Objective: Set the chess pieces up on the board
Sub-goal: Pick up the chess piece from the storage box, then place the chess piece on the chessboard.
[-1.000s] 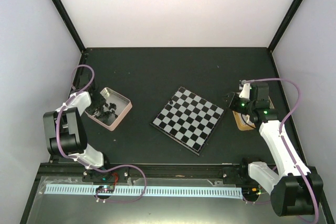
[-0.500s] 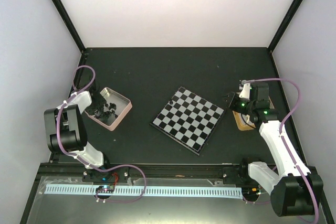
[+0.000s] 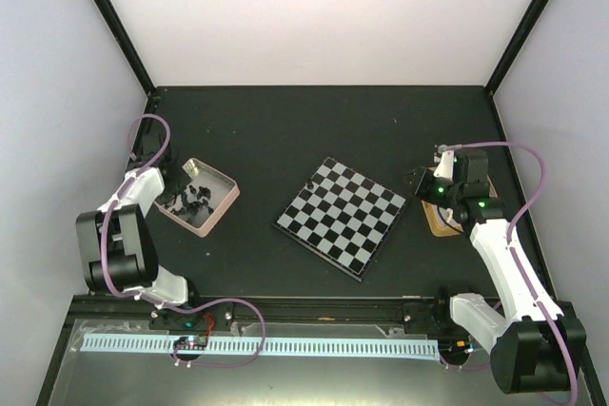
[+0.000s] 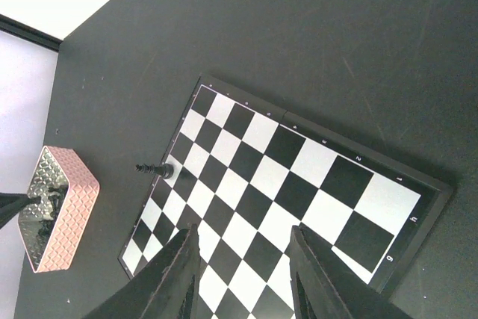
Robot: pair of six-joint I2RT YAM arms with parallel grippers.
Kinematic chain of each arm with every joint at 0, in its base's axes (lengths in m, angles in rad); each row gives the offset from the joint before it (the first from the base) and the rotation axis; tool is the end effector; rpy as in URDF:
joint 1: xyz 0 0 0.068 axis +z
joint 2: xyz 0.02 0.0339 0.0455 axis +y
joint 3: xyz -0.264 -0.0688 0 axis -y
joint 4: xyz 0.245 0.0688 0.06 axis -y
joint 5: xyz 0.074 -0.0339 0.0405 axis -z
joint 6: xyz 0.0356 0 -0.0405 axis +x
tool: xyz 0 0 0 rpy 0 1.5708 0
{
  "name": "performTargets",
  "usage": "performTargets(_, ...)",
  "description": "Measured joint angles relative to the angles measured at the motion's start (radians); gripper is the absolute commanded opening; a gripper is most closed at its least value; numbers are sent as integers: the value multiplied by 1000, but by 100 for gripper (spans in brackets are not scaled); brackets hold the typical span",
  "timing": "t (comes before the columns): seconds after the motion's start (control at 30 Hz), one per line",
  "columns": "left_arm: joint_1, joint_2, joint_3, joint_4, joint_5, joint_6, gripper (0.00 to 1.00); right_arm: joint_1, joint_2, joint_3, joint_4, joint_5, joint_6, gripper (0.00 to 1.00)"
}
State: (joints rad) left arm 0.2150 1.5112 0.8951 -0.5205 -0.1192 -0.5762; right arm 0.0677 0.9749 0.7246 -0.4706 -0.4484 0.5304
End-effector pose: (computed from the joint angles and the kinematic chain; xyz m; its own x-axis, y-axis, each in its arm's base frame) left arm 0.2774 0.0649 0.1852 -0.6012 -0.6850 -0.4115 -0.7015 0.6990 -0.1387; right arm 0.2022 0.0292 0.2594 -0.7633 0.4052 -0.5032 0.0003 0.7791 0.6269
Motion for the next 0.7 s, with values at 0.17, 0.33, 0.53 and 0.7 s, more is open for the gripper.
performTargets(0.17,-70,-91,1,-20,20,0,5,0,0,0,0,0,0,34)
performTargets(0.33,-237,-139,29,-54,44,0,5,0,-1,0,0,0,0,34)
performTargets(0.53,-497,-141,52,-47,79,18,5,0,-6,0,0,0,3,34)
performTargets(0.7,-685,-101,19,51,76,72,5,0,-11,0,0,1,3,34)
